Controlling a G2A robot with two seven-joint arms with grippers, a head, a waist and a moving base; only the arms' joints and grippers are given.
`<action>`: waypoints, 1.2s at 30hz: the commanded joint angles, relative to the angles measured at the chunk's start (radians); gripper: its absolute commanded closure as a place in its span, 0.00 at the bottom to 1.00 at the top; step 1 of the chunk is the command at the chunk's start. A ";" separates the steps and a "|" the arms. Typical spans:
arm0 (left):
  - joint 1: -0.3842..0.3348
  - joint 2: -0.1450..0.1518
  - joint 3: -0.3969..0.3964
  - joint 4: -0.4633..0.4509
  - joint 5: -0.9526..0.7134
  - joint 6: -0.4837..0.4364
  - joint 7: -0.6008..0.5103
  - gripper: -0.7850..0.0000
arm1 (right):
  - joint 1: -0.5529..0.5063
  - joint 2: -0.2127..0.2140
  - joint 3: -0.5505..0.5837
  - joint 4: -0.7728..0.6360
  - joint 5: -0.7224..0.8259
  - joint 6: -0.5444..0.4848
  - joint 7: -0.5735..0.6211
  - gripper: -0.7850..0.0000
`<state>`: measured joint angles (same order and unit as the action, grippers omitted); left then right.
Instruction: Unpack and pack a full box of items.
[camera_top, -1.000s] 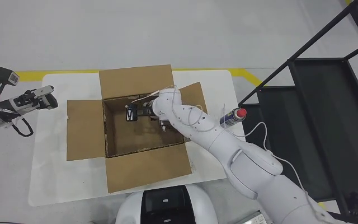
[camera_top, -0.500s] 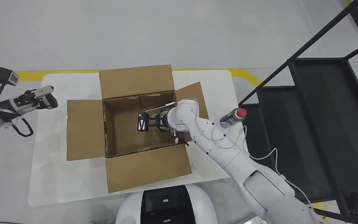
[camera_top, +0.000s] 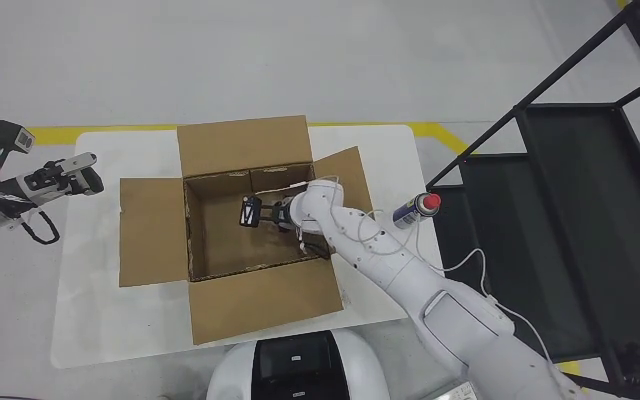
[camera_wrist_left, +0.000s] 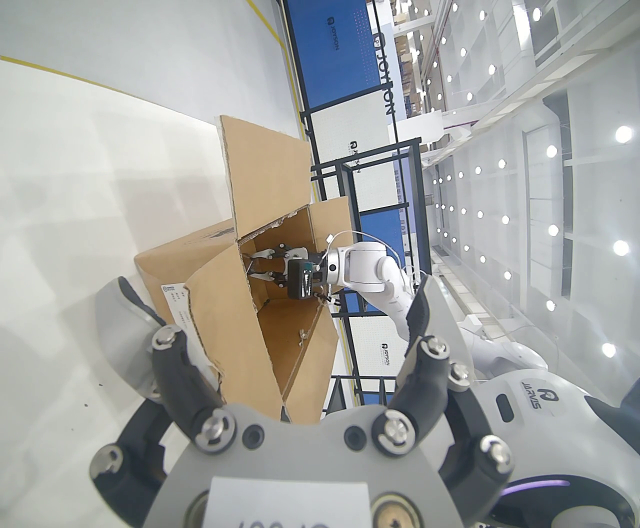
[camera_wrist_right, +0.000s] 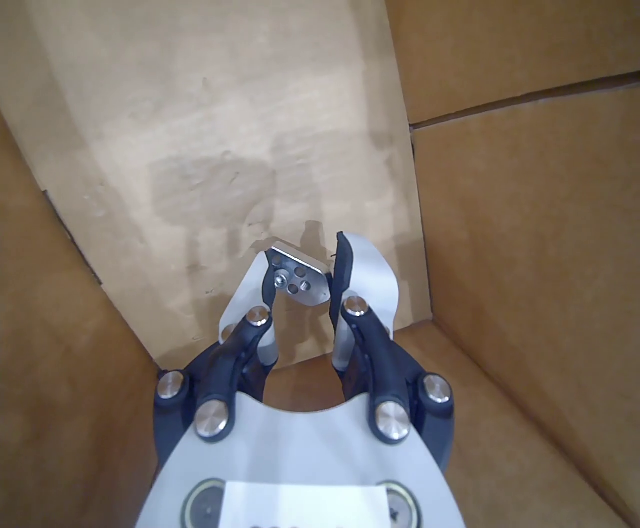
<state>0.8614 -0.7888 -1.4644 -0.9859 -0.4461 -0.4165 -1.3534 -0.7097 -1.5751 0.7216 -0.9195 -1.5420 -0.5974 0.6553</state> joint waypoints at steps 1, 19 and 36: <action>0.000 0.000 0.000 0.000 0.000 0.000 0.000 0.00 | 0.008 -0.003 -0.003 0.014 0.001 -0.002 0.002 0.79; 0.000 0.000 0.000 0.000 0.000 0.000 0.000 0.00 | -0.048 0.037 0.070 -0.170 -0.023 -0.069 0.079 0.00; 0.000 0.000 0.000 0.000 0.000 0.000 0.000 0.00 | -0.069 0.058 0.114 -0.215 0.019 -0.119 0.126 0.00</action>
<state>0.8614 -0.7888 -1.4644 -0.9859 -0.4461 -0.4165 -1.3534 -0.7874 -1.5149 0.8408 -1.1496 -1.5210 -0.7175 0.7818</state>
